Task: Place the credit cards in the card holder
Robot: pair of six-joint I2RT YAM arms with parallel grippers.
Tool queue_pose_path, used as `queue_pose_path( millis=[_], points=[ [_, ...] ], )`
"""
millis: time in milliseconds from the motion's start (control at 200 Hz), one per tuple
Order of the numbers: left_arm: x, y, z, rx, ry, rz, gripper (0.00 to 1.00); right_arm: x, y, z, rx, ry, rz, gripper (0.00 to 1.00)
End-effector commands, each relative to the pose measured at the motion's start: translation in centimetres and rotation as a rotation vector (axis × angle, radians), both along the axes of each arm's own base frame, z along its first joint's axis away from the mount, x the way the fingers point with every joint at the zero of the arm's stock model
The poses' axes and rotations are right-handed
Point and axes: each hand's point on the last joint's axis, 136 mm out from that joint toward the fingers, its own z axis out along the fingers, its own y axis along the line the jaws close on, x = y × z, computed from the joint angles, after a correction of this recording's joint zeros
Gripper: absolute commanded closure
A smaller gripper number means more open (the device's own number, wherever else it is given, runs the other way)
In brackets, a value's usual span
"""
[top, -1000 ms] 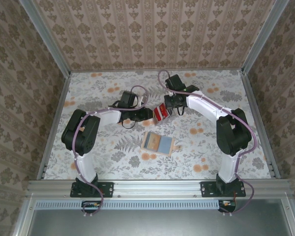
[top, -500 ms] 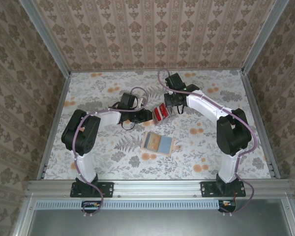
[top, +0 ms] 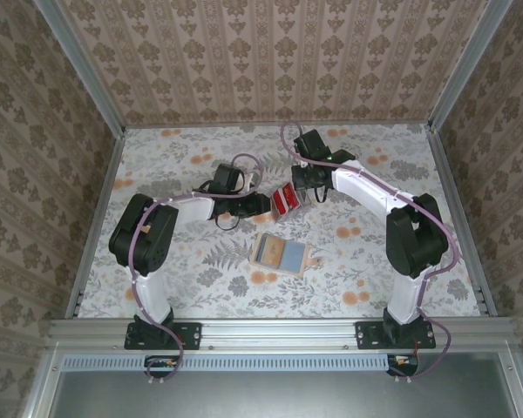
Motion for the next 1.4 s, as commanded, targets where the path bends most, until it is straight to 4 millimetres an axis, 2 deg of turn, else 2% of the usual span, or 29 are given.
queue_pose_path(
  millis=[0, 170, 295, 440, 575, 660, 745, 1020, 1395],
  points=[
    [0.1, 0.1, 0.0, -0.003, -0.009, -0.002, 0.69, -0.4, -0.3, 1.7, 0.03, -0.022, 0.002, 0.91],
    [0.1, -0.1, -0.1, -0.005, -0.008, -0.003, 0.69, -0.6, -0.5, 1.9, 0.03, -0.022, 0.002, 0.84],
    [0.2, -0.3, 0.1, -0.009, -0.01, -0.006, 0.69, -0.7, -0.2, 1.2, 0.039, 0.007, 0.012, 0.81],
    [0.1, -0.2, 0.0, -0.006, -0.01, -0.008, 0.69, -0.7, -0.1, 0.7, 0.042, 0.02, 0.014, 0.82],
    [0.0, -0.1, -0.2, -0.003, -0.008, -0.006, 0.69, -1.1, 0.0, 1.3, 0.052, 0.021, 0.022, 0.8],
    [-0.1, -0.1, -0.3, -0.001, -0.007, -0.007, 0.69, -1.9, 0.1, 2.0, 0.061, 0.041, 0.036, 0.72],
    [0.0, -0.1, -0.3, -0.002, -0.008, -0.004, 0.69, -2.6, 0.0, 1.7, 0.042, 0.081, 0.049, 0.68],
    [0.1, -0.3, -0.5, -0.009, -0.005, -0.004, 0.68, -2.8, 0.6, -0.4, -0.002, 0.149, 0.078, 0.67],
    [-0.1, -0.1, -0.8, -0.003, -0.002, -0.001, 0.69, -2.8, 2.3, -1.0, 0.004, 0.179, 0.115, 0.66]
  ],
)
